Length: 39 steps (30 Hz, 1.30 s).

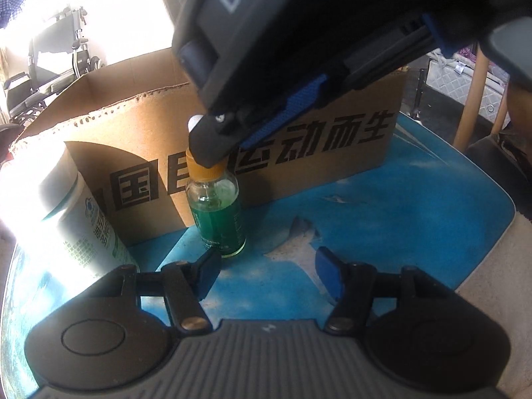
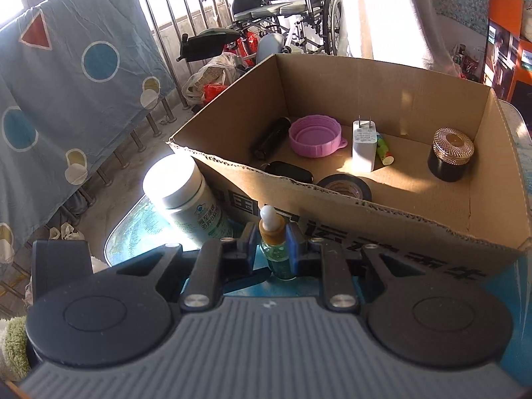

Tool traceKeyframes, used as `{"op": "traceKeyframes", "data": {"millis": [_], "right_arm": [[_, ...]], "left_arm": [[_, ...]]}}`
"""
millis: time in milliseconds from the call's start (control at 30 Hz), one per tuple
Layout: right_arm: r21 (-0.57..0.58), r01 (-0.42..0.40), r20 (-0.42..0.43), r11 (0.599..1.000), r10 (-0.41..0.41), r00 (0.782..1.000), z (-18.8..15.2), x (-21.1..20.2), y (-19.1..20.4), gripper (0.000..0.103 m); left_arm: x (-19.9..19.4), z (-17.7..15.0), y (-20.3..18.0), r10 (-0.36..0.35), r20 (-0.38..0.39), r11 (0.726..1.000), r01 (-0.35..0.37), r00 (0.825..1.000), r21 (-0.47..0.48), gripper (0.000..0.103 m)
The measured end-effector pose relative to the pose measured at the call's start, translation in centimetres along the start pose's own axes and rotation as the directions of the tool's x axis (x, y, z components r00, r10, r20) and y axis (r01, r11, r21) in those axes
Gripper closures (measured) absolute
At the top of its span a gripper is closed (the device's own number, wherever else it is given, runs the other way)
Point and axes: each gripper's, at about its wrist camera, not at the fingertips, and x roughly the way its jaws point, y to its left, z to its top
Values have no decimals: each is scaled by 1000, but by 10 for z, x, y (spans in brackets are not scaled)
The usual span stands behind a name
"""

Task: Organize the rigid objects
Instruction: 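Grasp the green dropper bottle by its cap with the right gripper, then lift the dropper bottle and carry it over the box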

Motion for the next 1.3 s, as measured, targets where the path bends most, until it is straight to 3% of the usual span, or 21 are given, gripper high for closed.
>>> {"op": "traceKeyframes", "data": {"millis": [133,267,433,567,667,767,1300], "right_arm": [[-4,2,25,1000,-2,1000,1,-7,-4,83],[-13,-14,23,1000,14,1000,5,-7,-1,74],[-2,-23,9,1000,23,1000,13,5,0,71],[77,-82,-22,994,84,996,16,18,-10,72],[106,-89,-29,990,93,995,14,22,-14,76],[128,-83,-30,988,88,996,12,21,-19,83],[154,-34,-39,988,41,998,0,10,-37,83]], "left_arm": [[-3,1,3,45,4,999,-45,999,-15,39],[-1,8,13,86,-9,995,-86,996,-48,39],[9,18,18,108,-51,992,-111,993,-65,53],[10,20,14,123,-45,990,-126,991,-58,62],[10,21,15,141,-48,987,-144,989,-67,69],[10,23,15,124,-55,989,-128,991,-75,70],[16,34,5,85,-46,996,-86,995,-26,69]]}}
